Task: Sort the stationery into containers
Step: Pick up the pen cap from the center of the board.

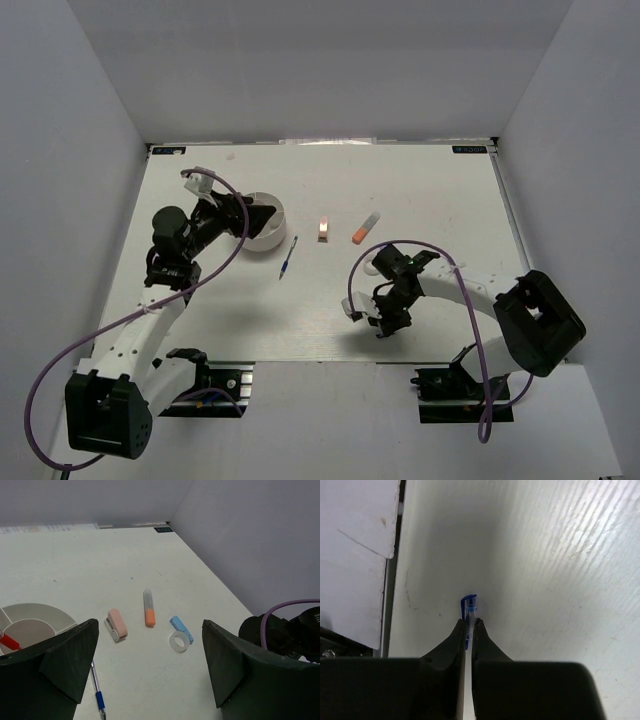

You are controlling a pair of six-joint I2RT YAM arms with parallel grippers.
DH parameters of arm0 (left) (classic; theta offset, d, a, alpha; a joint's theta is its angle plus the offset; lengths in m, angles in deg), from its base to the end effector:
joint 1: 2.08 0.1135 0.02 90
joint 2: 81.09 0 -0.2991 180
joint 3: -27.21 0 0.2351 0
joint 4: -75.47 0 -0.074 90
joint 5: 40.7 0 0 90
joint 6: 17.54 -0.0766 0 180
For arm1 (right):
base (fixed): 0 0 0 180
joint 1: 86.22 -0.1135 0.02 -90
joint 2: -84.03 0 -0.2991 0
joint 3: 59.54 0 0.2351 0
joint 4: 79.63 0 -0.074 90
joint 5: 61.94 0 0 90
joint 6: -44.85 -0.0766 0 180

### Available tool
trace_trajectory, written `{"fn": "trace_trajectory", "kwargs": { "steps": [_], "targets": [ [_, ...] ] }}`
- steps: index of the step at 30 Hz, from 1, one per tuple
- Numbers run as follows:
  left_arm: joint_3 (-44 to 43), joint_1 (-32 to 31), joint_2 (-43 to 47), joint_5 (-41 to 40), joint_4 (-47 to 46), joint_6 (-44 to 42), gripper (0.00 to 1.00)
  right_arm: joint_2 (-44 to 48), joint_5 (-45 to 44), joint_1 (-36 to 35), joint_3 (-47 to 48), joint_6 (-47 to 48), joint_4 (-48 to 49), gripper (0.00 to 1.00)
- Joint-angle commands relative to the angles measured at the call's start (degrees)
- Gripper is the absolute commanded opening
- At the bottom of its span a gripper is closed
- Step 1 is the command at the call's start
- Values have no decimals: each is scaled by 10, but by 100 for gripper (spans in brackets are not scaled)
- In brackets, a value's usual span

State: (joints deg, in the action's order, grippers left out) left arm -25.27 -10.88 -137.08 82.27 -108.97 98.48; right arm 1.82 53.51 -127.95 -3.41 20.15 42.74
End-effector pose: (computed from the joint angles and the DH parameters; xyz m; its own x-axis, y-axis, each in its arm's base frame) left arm 0.2166 -0.0757 0.3493 -0.2778 -0.3294 -0.9024 0.6056 0.6691 -0.4307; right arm 0.1321 0.1619 0.1642 0.2680 -0.8602 -0.4338 -0.9398 -0.3326 0.0789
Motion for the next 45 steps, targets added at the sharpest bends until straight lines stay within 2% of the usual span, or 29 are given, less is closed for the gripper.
{"fn": "trace_trajectory", "kwargs": {
  "steps": [1, 3, 6, 7, 13, 14, 16, 17, 19, 20, 24, 28, 30, 36, 41, 45],
  "targets": [
    [17, -2, 24, -5, -12, 35, 93, -8, 4, -3, -10, -43, 51, 0],
    [36, 4, 28, 5, -34, 70, 91, -2, 25, 0, 10, -65, 54, 0],
    [46, 4, 26, 24, -63, 147, 82, 9, 58, 3, 57, -134, 72, 0],
    [46, -2, 30, 26, -65, 156, 75, 10, 69, 8, 85, -179, 88, 0],
    [44, 6, 23, 9, -62, 224, 63, -21, 144, 21, 230, -362, 183, 0],
    [43, 6, 21, 2, -57, 236, 57, -33, 163, 28, 247, -427, 202, 0],
    [44, 6, 23, -5, -49, 245, 52, -49, 184, 39, 303, -495, 251, 0],
    [45, 6, 23, -2, -50, 249, 46, -66, 207, 49, 320, -565, 262, 0],
    [48, 6, 25, 0, -47, 257, 42, -82, 233, 55, 344, -639, 297, 0],
    [51, 6, 28, 1, -45, 261, 42, -93, 255, 61, 357, -709, 338, 0],
    [63, 6, 33, -15, -46, 267, 43, -106, 247, 64, 371, -844, 408, 0],
    [68, 6, 33, -34, -69, 276, 51, -119, 234, 60, 380, -920, 422, 0],
    [68, -1, 24, -27, -85, 283, 55, -123, 243, 59, 377, -954, 466, 0],
    [73, -6, -16, 15, -128, 326, 54, -138, 277, 54, 377, -1021, 538, 0],
    [72, -6, -34, 27, -162, 345, 51, -146, 297, 47, 386, -1021, 544, 0],
    [67, -6, -54, 73, -187, 367, 51, -154, 305, 41, 397, -1000, 523, 0]
  ]
}}
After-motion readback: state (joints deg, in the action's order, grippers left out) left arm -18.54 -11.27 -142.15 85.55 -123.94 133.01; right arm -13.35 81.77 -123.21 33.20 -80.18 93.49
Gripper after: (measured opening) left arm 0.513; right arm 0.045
